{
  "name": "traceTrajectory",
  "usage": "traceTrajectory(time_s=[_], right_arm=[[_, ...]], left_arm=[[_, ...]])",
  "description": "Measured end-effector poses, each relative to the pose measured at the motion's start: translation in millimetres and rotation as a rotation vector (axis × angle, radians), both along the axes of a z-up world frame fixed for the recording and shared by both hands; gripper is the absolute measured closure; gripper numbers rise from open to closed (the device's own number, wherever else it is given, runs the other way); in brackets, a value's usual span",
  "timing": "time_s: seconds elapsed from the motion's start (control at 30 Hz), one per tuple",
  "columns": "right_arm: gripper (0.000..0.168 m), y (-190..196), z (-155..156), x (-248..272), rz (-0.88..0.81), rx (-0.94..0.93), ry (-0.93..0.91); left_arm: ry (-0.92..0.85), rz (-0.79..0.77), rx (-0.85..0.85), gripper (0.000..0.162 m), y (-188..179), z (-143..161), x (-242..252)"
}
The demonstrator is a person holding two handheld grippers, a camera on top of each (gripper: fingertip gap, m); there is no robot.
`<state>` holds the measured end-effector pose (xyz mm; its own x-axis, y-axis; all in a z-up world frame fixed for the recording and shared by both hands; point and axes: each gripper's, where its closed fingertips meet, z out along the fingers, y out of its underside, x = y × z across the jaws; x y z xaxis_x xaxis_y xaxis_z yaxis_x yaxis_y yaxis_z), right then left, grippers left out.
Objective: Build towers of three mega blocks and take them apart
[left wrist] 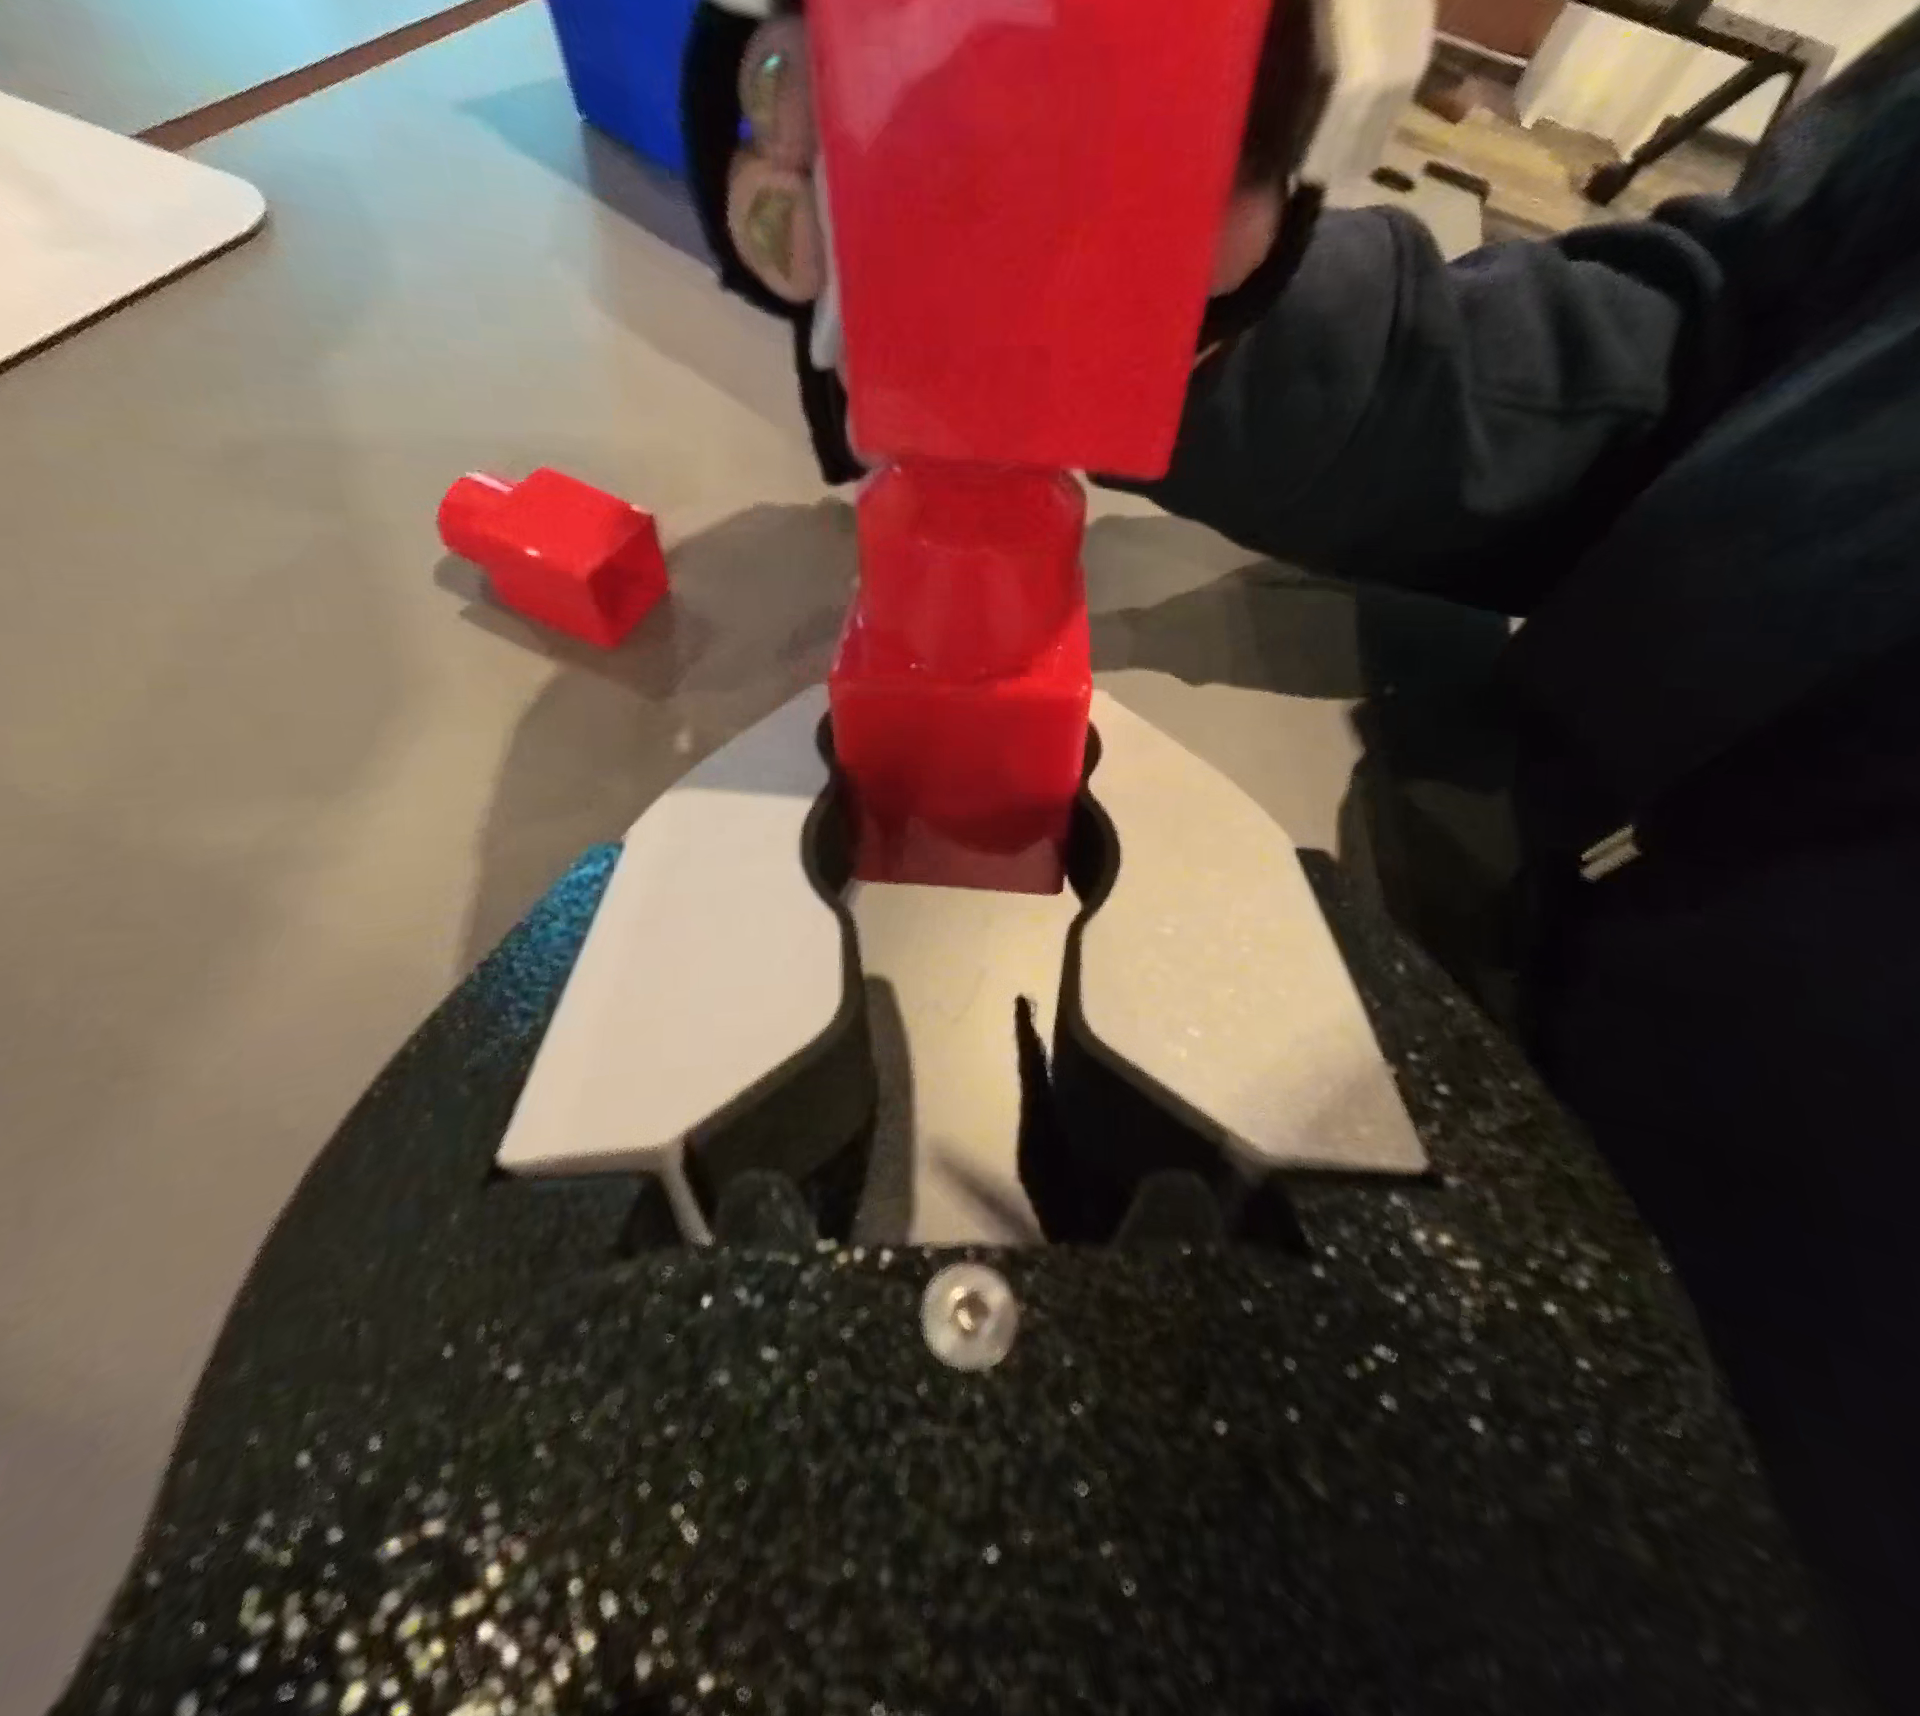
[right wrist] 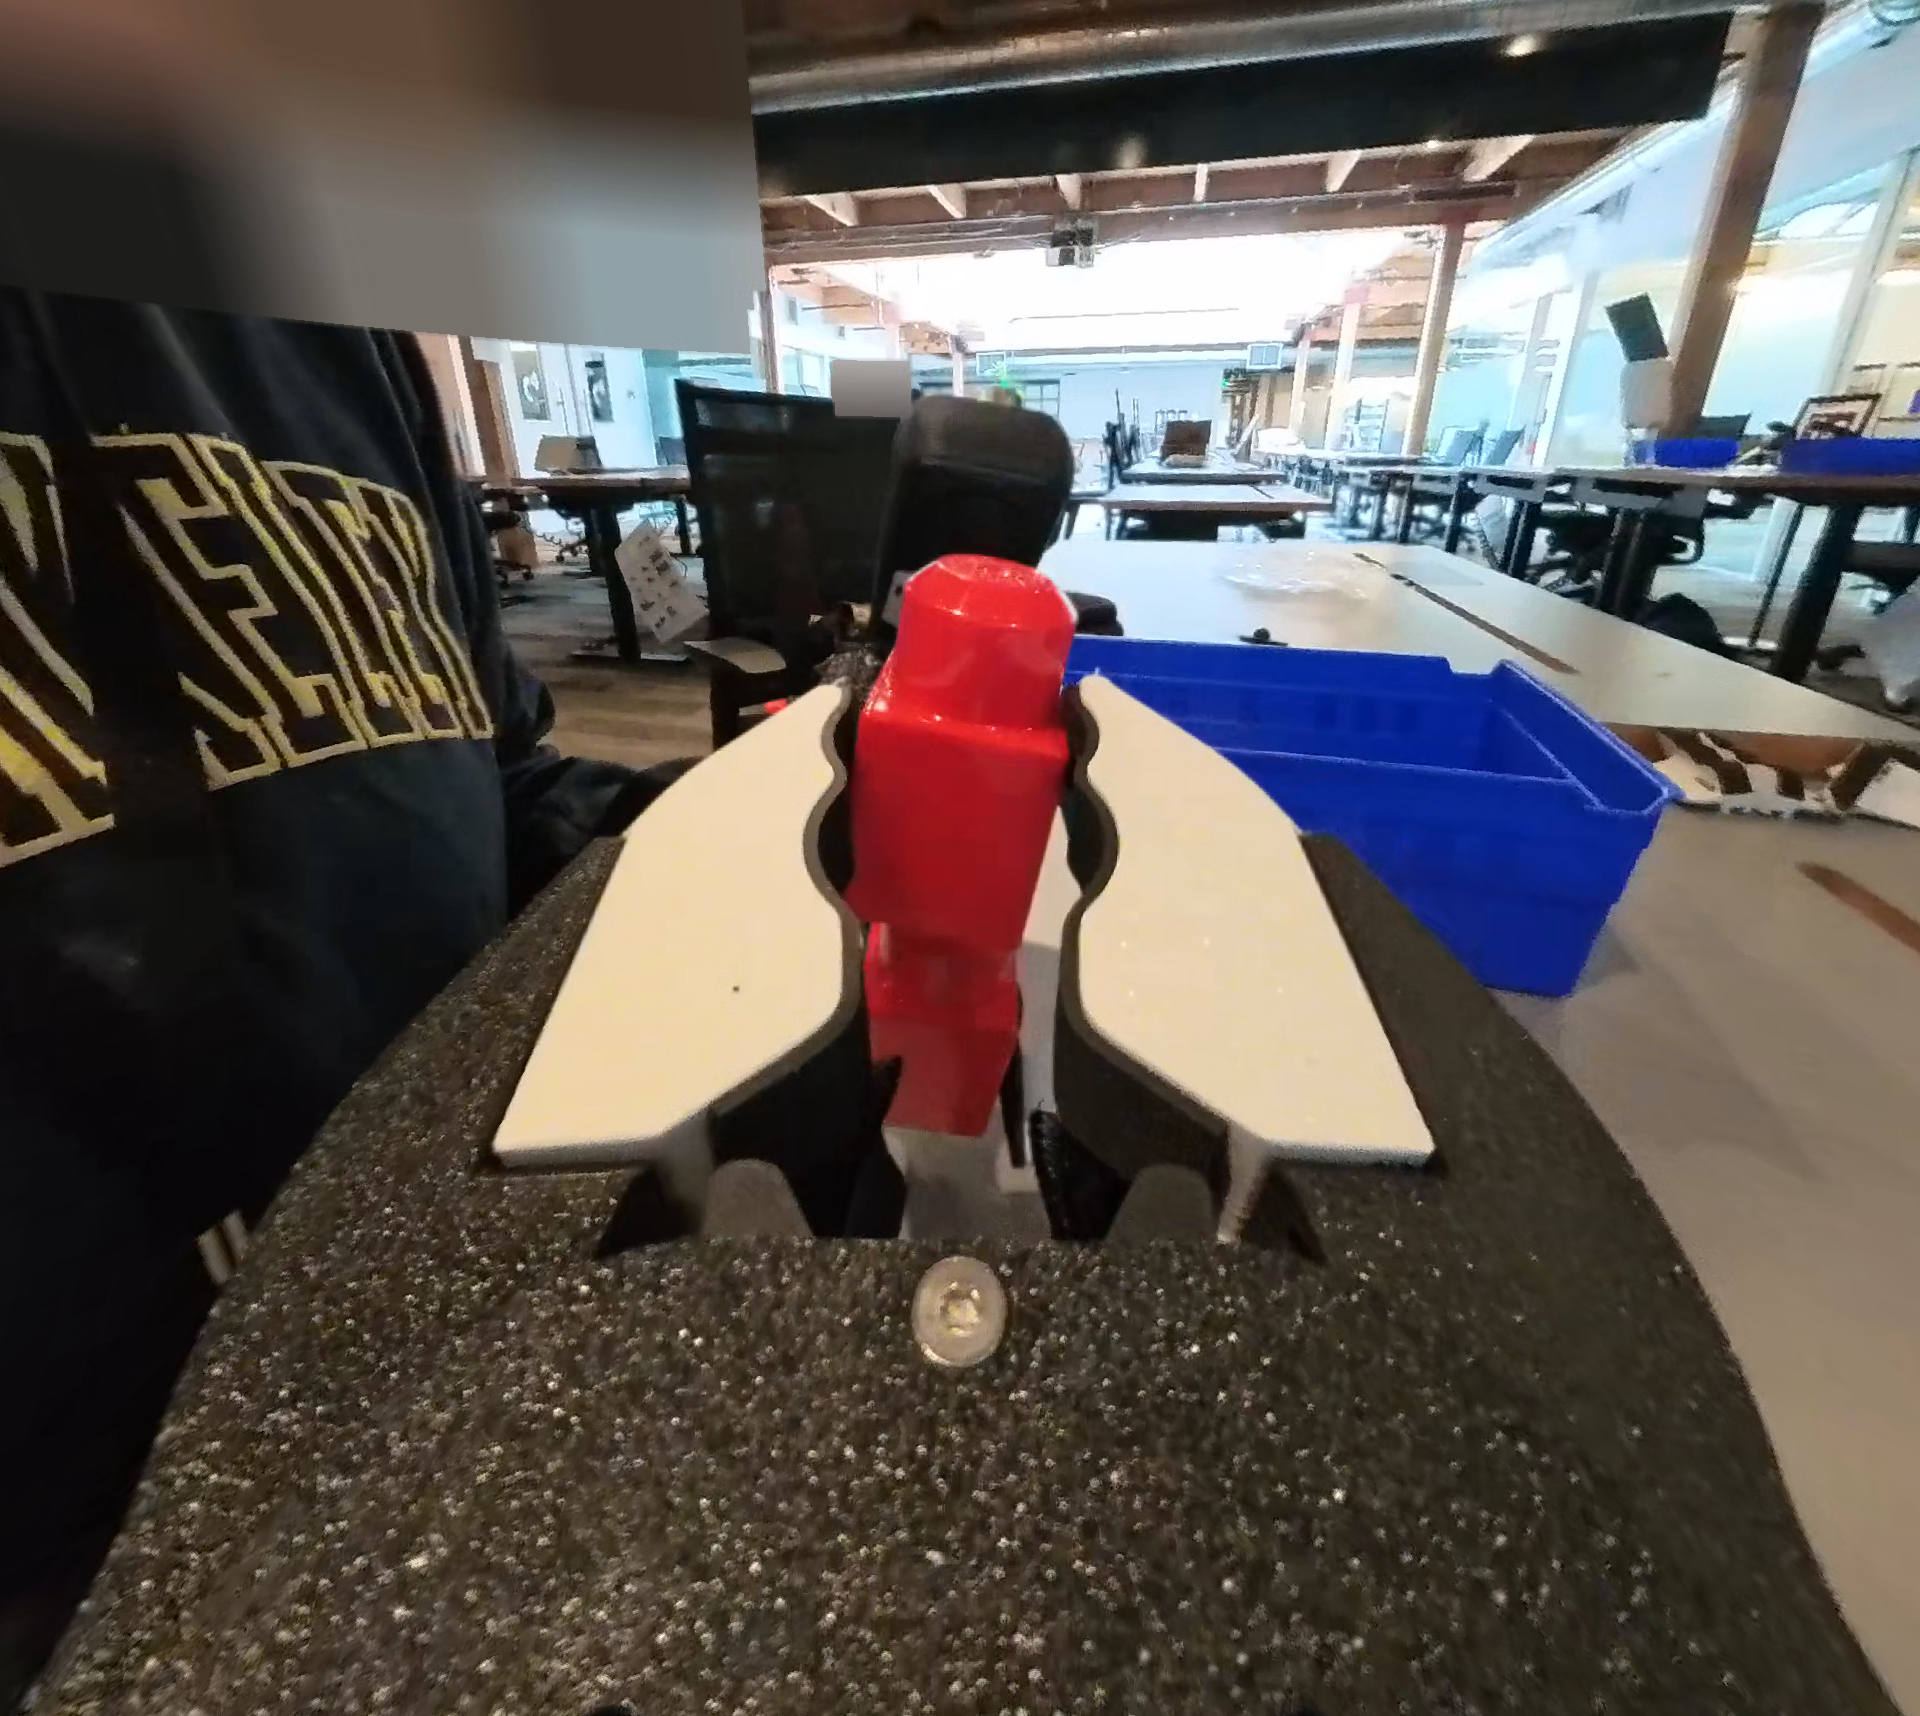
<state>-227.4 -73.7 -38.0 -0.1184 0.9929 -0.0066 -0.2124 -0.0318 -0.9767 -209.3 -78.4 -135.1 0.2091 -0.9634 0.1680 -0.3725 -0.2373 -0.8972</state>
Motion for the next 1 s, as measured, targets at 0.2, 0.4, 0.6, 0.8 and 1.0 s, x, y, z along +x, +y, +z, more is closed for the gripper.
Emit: traceTrajectory(time_s=[0.2, 0.4, 0.6, 0.8, 1.0], right_arm=[[0.131, -4, -13, 2, -0.027, -0.014, -0.023], [0.131, -18, -13, 6, 0.038, 0.003, -0.016], [0.128, -9, -19, 4, -0.035, 0.003, -0.035], [0.118, 4, -43, 7, -0.123, 0.005, -0.142], [0.105, 17, -37, 14, -0.188, 0.009, -0.126]], left_arm=[[-0.087, -0.018, 0.036, 0.123, -2, 9, 17], [-0.154, -0.094, 0.077, 0.123, -11, 17, 25], [-0.124, -0.054, 0.14, 0.124, -4, 16, 25], [-0.089, -0.012, 0.115, 0.124, 4, 2, 25], [-0.095, 0.013, 0.092, 0.123, 10, -3, 19]])
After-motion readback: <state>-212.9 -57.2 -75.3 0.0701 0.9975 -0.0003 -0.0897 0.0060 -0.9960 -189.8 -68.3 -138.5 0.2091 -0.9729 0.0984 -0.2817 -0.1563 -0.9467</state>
